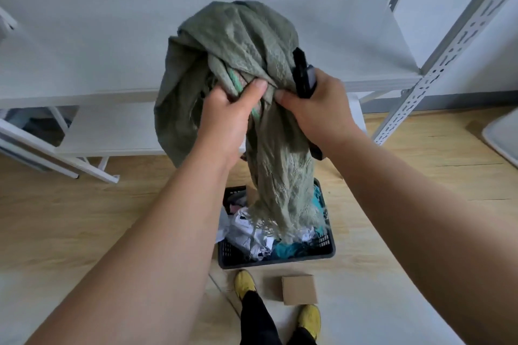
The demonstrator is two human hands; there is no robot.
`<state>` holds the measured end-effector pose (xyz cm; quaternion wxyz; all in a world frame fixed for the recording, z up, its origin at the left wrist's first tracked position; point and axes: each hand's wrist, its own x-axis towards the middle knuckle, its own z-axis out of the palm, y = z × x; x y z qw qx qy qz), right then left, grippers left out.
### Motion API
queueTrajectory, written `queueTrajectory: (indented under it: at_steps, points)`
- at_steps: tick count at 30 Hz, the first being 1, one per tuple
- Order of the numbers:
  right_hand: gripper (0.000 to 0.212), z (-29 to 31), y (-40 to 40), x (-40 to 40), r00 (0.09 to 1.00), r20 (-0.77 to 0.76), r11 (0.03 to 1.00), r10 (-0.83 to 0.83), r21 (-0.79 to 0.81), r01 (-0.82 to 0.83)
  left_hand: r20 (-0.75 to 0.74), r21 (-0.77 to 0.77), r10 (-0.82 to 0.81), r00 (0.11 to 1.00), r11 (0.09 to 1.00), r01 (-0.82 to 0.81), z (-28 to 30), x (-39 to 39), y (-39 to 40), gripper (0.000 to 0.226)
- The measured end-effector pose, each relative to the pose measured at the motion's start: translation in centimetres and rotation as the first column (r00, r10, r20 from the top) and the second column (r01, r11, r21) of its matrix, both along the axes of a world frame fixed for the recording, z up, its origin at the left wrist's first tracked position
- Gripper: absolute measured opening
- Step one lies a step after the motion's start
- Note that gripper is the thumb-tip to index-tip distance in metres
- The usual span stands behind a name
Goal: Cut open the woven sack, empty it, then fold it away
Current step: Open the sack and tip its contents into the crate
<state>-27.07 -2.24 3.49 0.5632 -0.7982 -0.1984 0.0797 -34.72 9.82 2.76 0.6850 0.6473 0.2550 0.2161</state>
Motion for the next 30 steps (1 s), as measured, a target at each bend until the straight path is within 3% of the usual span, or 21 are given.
queueTrajectory:
  at_steps: [2,6,9,12,16,19,23,27,30]
  points:
    - [0.024,-0.2,0.2,0.4,1.0,0.004,0.998,0.021,-0.064,-0.02,-0.042,0.042,-0.021,0.999,0.999,0.022,-0.4,-0.1,0.0,0.036]
    - [0.034,0.2,-0.3,1.7,0.999,0.035,0.991,0.022,-0.136,-0.017,-0.332,0.237,-0.019,0.943,0.966,0.103,-2.9,-1.8,-0.2,0.061]
    - [0.025,0.6,0.0,1.8,0.991,-0.078,0.993,0.107,-0.049,-0.111,-0.449,0.195,-0.146,0.881,0.947,0.256,-5.0,-3.6,-1.6,0.042]
    - [0.026,0.7,0.8,1.1,0.954,-0.199,0.974,0.225,0.046,-0.22,-0.439,0.177,-0.163,0.884,0.948,0.263,-6.1,-3.7,-3.1,0.021]
    - [0.024,0.1,1.3,0.5,0.973,-0.151,0.984,0.173,0.072,-0.164,-0.394,0.134,0.045,0.918,0.991,0.01,-6.1,-2.6,-2.5,0.023]
    - [0.043,-1.9,0.2,-0.3,0.97,-0.2,0.987,0.135,-0.06,-0.149,-0.37,0.137,0.13,0.92,0.987,-0.084,-5.7,-2.2,-1.7,0.029]
    - [0.03,-4.8,-1.2,-2.0,0.924,-0.348,0.945,0.155,-0.219,-0.241,-0.403,0.137,0.162,0.901,0.984,-0.115,-4.5,-2.0,-1.5,0.024]
    - [0.019,-3.9,-0.2,-1.4,0.975,-0.205,0.978,0.085,-0.169,-0.121,-0.287,0.118,0.171,0.943,0.983,-0.142,-2.9,-1.4,-1.7,0.033]
    - [0.029,-2.7,0.5,-1.3,0.989,-0.138,0.993,0.054,-0.098,-0.068,-0.206,0.136,0.188,0.96,0.977,-0.162,-2.0,-1.0,-1.1,0.029]
